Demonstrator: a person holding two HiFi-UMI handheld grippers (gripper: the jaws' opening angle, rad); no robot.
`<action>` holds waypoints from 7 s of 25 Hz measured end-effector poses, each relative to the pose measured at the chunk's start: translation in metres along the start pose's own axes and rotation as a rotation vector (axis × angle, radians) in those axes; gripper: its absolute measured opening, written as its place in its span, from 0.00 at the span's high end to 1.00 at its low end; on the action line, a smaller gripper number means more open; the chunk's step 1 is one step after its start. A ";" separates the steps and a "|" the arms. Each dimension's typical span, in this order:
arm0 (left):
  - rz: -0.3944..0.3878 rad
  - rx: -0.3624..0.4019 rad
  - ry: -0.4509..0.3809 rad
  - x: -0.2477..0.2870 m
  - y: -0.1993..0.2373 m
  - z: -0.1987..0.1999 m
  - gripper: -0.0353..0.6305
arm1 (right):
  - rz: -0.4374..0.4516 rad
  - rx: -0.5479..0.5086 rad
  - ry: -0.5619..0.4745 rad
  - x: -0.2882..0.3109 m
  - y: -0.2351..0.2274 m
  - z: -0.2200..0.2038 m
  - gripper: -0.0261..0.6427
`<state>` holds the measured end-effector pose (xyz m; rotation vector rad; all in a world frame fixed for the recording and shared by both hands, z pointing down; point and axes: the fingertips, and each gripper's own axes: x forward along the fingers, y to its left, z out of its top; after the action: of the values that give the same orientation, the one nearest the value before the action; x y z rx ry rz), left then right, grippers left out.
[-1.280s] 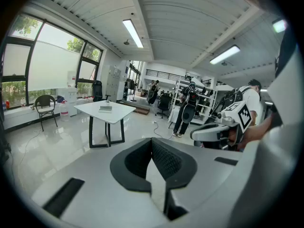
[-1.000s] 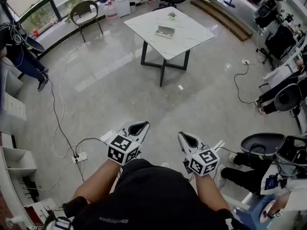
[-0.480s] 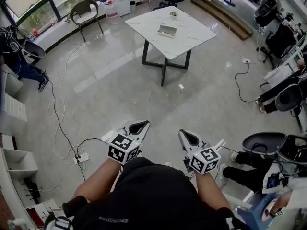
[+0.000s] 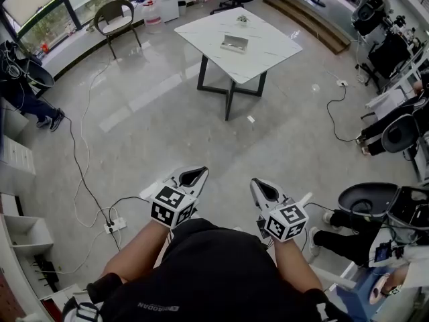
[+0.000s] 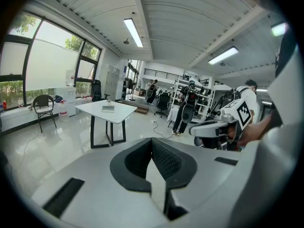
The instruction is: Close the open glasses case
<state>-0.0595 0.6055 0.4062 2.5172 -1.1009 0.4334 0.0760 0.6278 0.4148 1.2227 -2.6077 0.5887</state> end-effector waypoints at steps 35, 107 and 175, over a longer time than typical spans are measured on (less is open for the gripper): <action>-0.017 0.001 0.017 0.045 0.104 0.031 0.94 | -0.034 0.012 -0.014 0.111 -0.042 0.051 0.96; -0.069 0.054 0.058 0.428 0.367 0.273 0.94 | -0.093 0.010 0.036 0.409 -0.393 0.262 0.96; -0.077 0.135 0.105 0.559 0.513 0.322 0.92 | -0.175 -0.050 0.056 0.568 -0.516 0.332 0.96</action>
<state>-0.0373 -0.2175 0.4527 2.6093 -0.9619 0.6304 0.1072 -0.2074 0.4491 1.3801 -2.4227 0.5142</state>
